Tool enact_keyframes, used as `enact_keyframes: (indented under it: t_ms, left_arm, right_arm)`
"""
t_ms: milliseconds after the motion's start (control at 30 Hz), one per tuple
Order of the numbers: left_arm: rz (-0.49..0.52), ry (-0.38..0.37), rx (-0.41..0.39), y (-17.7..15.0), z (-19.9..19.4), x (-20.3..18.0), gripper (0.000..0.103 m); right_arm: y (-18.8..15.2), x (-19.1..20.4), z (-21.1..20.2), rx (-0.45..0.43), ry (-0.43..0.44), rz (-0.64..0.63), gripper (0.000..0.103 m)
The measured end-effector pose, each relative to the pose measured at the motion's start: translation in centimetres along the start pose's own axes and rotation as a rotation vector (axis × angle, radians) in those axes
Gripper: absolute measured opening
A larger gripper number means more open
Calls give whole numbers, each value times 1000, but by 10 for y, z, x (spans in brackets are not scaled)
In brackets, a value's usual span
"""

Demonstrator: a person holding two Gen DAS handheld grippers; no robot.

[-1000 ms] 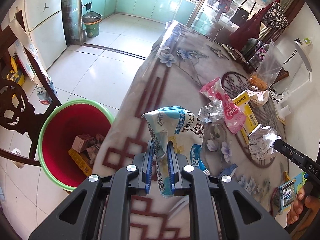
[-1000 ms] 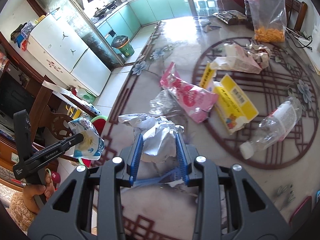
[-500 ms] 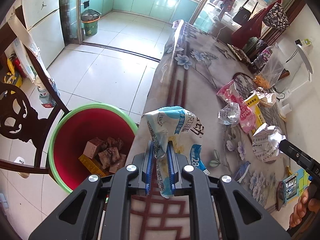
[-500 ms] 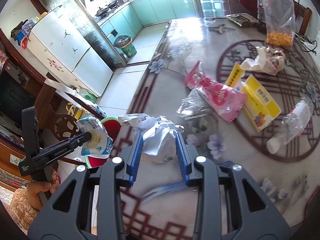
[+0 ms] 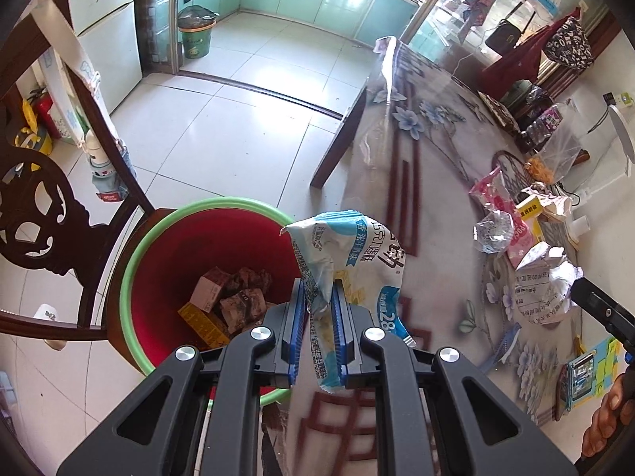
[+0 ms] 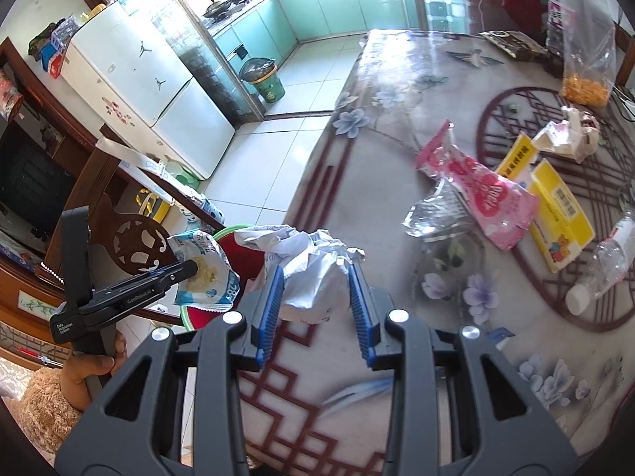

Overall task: Collect trash
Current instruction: 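Carry the snack bag and tissue to the red bucket and open both tools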

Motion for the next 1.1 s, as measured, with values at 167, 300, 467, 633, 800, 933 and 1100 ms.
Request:
enact_keyframes:
  t_ms: [167,300,467,633,800,933,1100]
  left_arm:
    - [-31,15,8,2,2,20,11]
    - [-43,39,15,1,4,35,11]
    - [-99,56,32,-2,8,62,11]
    - [-138,66,39,-3,10,82,11]
    - [-157,78,57,-3,15,93,11]
    - [-167,83,74,-7,20,99,11]
    - [-178,89,87,-10,24,105,11]
  right_arm:
    - [9,20,10,13,10,-31,33]
    - [16,37,17,23,20,-65,33]
    - [25,59,31,49,33,-112,33]
    - [31,76,52,95,54,-142,33]
    - [35,99,70,135,77,-187,33]
    - [32,118,89,183,89,-229,33]
    - [31,131,103,211,83,-273,33]
Point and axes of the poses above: each gripper's, at about its wrist camera, not at the fingertips, and z roughly the way its jaws point, x to its left, y to its top, the point moved 4 cm from there along z, roughly the way its jaws point, and after that the axes turned 14 degrees about x, right-handed, at the moved point
